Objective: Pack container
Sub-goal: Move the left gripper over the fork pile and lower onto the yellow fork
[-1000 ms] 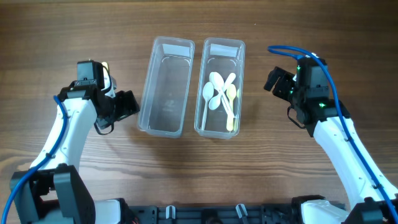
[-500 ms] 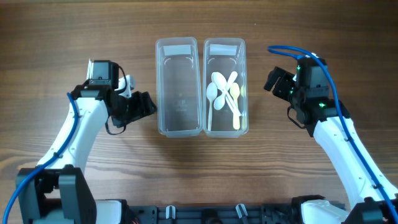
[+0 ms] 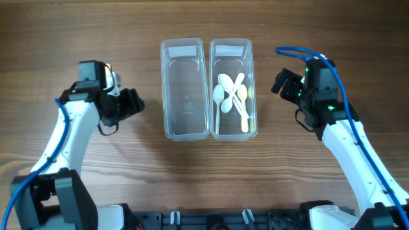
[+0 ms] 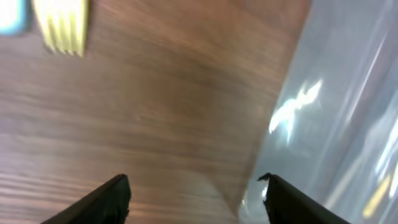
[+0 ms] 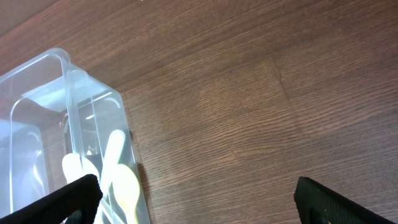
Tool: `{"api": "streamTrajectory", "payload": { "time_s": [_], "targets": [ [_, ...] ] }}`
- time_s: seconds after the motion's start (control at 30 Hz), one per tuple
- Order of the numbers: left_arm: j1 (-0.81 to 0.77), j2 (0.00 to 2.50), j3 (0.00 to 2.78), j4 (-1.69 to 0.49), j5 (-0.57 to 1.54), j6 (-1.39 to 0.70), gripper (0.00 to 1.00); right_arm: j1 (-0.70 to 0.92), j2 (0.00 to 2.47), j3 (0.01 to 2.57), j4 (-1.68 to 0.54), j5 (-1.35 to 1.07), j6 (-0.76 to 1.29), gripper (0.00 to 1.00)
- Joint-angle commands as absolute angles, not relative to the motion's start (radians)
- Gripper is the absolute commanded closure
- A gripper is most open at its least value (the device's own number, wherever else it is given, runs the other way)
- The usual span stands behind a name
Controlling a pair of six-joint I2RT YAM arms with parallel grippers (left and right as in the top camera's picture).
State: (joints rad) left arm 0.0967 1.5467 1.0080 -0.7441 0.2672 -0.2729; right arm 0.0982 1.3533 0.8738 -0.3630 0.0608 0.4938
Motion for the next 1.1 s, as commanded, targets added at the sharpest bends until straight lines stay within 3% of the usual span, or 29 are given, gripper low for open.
{"api": "streamTrajectory", "payload": {
  "time_s": [0.0, 0.53, 0.83, 1.07],
  "targets": [
    [0.159, 1.542, 1.027, -0.669, 0.233, -0.278, 0.37, 0.096, 1.359, 0.873, -0.360, 0.082, 0.499, 0.00],
    [0.180, 1.543, 1.027, -0.419, -0.041, -0.265, 0.42, 0.096, 1.359, 0.873, -0.360, 0.082, 0.500, 0.00],
    [0.179, 1.556, 1.027, -0.315, -0.046, -0.237, 0.46, 0.096, 1.359, 0.873, -0.360, 0.083, 0.500, 0.00],
    [0.179, 1.677, 1.027, -0.222, -0.033, -0.217, 0.42, 0.096, 1.359, 0.873, -0.360, 0.082, 0.500, 0.00]
  ]
}}
